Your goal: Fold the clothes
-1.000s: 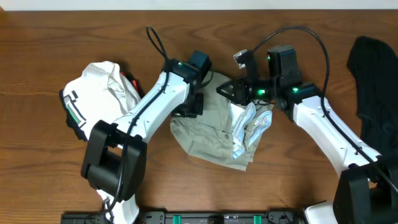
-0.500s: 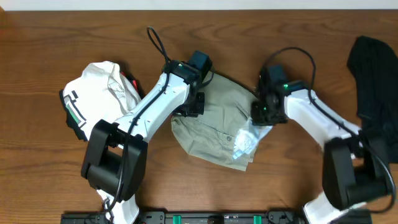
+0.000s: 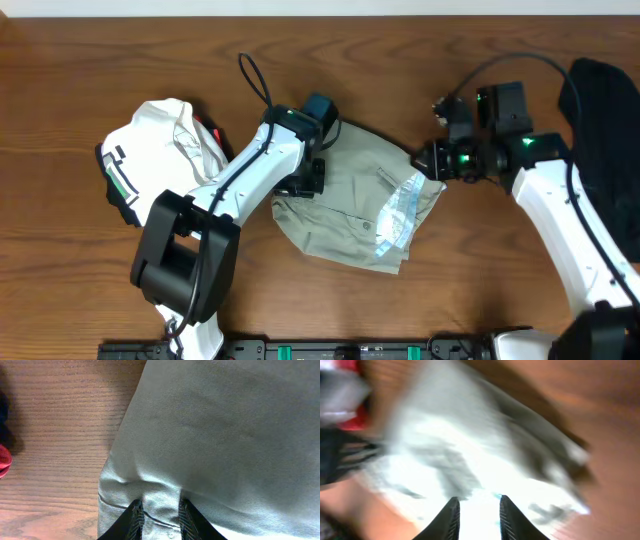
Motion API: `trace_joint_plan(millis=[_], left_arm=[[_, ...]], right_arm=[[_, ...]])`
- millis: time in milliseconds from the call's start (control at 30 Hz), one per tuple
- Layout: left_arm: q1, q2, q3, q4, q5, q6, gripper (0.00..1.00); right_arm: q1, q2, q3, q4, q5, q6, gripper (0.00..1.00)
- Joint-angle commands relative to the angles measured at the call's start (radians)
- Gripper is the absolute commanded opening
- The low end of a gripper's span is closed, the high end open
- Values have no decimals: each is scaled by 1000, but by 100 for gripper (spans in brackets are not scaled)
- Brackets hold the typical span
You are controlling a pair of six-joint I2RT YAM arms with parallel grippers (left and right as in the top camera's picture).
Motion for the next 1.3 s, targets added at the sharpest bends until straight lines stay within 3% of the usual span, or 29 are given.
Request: trace_joint_plan(millis=[0,300,533,867,933,1000,1100,1167,1267], left_arm=[[4,-3,-9,2,-11,-9,26],[5,-3,-9,3,-12,-13,26],[5,-3,-10,-5,-12,-11,27],[16,-15,17,4,-1,-9,31],[27,-29,41,16,43,-9,40],[39,-39,46,64,136,-8,59],[50,-35,33,176,403,45,77],[50,-29,15,243,525,47,82],[43,-7,6,276,576,43,90]], right_arm=[[78,21,2,21,-142,-63,24],[232,308,-29,208,6,58,6],[172,453,-29,-28,567,249,1],[92,376,-29,-126,573,164,2],[95,336,-29,-119,558,140,2],[95,291,-29,-105,514,123,2],[95,204,-29,-80,421,69,5],[95,137,-28,-72,394,62,8],[90,35,-28,-72,395,80,16]])
